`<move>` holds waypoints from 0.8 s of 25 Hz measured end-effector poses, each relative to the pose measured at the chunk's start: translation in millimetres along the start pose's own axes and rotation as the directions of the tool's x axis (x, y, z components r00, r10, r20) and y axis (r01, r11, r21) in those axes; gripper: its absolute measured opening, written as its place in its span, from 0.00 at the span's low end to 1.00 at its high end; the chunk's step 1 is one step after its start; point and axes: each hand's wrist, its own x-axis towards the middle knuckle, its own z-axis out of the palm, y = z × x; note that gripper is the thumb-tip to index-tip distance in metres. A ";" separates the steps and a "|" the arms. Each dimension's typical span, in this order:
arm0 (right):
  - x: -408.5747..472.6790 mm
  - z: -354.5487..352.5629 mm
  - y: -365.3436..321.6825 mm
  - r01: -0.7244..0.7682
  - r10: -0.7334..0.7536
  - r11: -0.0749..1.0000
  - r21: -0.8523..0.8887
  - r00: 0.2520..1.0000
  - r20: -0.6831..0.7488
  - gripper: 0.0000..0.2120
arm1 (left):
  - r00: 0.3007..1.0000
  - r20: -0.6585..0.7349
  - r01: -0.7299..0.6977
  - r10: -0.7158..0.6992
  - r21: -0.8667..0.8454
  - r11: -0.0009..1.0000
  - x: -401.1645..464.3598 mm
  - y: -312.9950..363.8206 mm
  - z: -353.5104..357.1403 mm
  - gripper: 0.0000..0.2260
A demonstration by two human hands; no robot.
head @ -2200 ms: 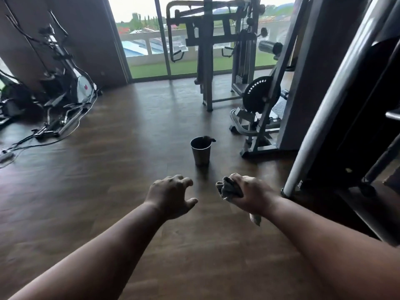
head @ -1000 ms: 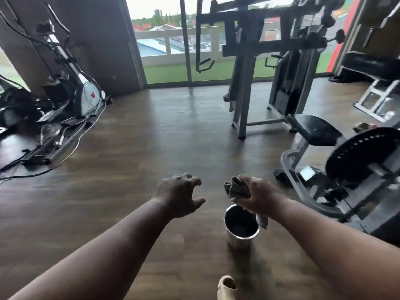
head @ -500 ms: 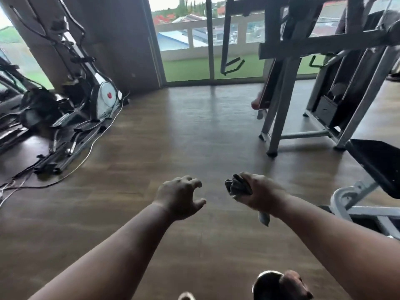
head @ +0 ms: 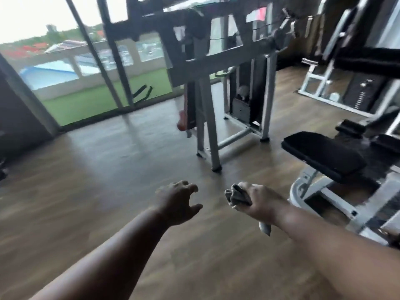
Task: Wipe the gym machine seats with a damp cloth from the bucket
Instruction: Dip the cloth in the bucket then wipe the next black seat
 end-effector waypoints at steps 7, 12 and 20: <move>65.5 -63.5 134.0 -0.278 0.279 0.960 0.028 0.952 -0.124 0.24 | 0.937 -0.034 -0.349 0.348 -0.019 0.937 219.3 67.0 13.4 0.25; 123.2 -131.7 255.9 -0.381 0.378 0.925 0.007 0.916 -0.134 0.21 | 0.898 -0.082 -0.436 0.432 -0.026 0.900 372.4 146.0 30.0 0.25; 139.5 -187.2 381.0 -0.539 0.545 0.839 0.080 0.826 -0.142 0.18 | 0.810 -0.009 -0.583 0.586 -0.107 0.805 529.4 266.2 61.4 0.23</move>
